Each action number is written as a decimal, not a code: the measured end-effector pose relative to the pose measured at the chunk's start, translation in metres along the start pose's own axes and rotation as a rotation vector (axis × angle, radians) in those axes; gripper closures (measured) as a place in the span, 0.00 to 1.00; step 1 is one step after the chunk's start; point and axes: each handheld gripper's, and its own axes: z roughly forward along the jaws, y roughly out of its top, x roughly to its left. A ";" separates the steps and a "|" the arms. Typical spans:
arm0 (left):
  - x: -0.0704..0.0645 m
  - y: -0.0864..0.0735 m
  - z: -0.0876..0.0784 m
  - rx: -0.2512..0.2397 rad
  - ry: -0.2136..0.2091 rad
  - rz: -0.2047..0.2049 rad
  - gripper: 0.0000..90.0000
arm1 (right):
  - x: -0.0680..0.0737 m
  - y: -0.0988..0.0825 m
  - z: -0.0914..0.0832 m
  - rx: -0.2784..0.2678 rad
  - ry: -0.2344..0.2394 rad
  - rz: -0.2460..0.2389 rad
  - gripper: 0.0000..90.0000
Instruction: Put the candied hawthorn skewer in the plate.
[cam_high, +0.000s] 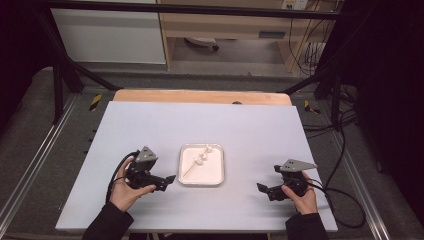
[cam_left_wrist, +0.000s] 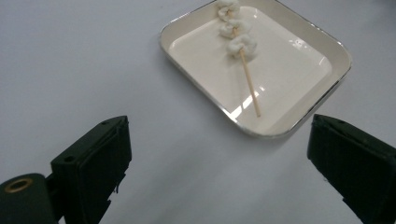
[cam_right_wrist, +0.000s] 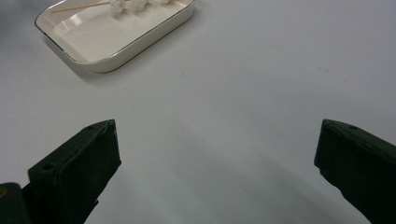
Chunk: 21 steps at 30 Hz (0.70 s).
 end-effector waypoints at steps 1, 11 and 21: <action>0.002 -0.005 -0.002 -0.009 0.001 -0.009 0.07 | 0.000 0.000 0.000 0.002 -0.001 -0.003 0.01; 0.019 -0.046 -0.016 -0.045 0.038 -0.006 0.07 | 0.001 -0.001 0.001 0.010 -0.001 0.007 0.01; 0.024 -0.056 -0.013 -0.048 0.028 -0.011 0.07 | 0.000 -0.002 0.002 0.014 0.014 0.010 0.01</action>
